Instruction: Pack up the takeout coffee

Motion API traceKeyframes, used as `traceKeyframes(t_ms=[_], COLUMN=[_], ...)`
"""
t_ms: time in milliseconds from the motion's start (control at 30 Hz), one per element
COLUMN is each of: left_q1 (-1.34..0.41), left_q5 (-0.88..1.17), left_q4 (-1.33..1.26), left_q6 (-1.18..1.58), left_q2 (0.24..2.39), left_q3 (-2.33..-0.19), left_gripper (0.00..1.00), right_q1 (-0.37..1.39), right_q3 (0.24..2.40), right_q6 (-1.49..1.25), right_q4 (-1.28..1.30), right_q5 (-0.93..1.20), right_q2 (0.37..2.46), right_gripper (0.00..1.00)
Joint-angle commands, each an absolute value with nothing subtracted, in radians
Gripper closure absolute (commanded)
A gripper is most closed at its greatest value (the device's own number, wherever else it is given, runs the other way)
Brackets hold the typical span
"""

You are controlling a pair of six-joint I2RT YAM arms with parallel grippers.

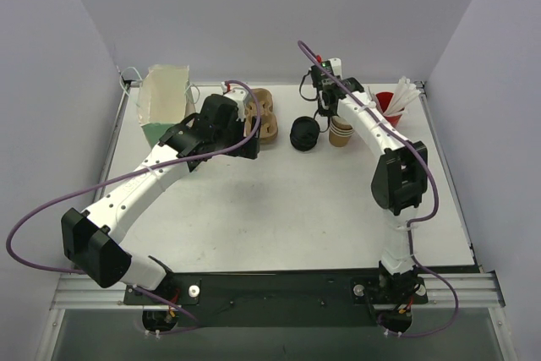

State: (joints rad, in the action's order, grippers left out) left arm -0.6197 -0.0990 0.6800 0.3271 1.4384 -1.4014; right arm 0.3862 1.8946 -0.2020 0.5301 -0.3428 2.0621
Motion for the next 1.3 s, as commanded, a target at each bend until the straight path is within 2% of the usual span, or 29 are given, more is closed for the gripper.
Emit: traceKeyframes(t_ms=[0,500,800,933,1067,1267], left_q1=[-0.611,-0.603,-0.586,-0.575,-0.568,-0.558], left_q5=[-0.087,-0.072,-0.133,-0.178,-0.21,-0.222], left_q4=[0.652,0.647,0.683,0.707,0.709,0.696], left_q6=[0.31,0.308,0.347,0.368,0.4,0.434], left_q2=[1.417,1.416,1.397,1.367,1.329,1.273], left_q3=[-1.41,-1.419,-1.433,-1.419,-1.381,-1.315], left_gripper=[0.03,0.02,0.03,0.03,0.03,0.02], right_q1=[0.422,0.477,0.549,0.598,0.666,0.801], right_q3=[1.968,2.123,2.155,2.085,1.907,1.704], right_q6=[-0.158,-0.101,-0.161,-0.219,-0.314,-0.416], right_q4=[0.591,0.712,0.854,0.907,0.92,0.807], right_q5=[-0.463,-0.572,-0.528,-0.471,-0.417,-0.377], right_q2=[2.079,2.023,1.927,1.852,1.781,1.73], right_gripper=[1.0,1.0,1.0,1.0,1.0,1.0])
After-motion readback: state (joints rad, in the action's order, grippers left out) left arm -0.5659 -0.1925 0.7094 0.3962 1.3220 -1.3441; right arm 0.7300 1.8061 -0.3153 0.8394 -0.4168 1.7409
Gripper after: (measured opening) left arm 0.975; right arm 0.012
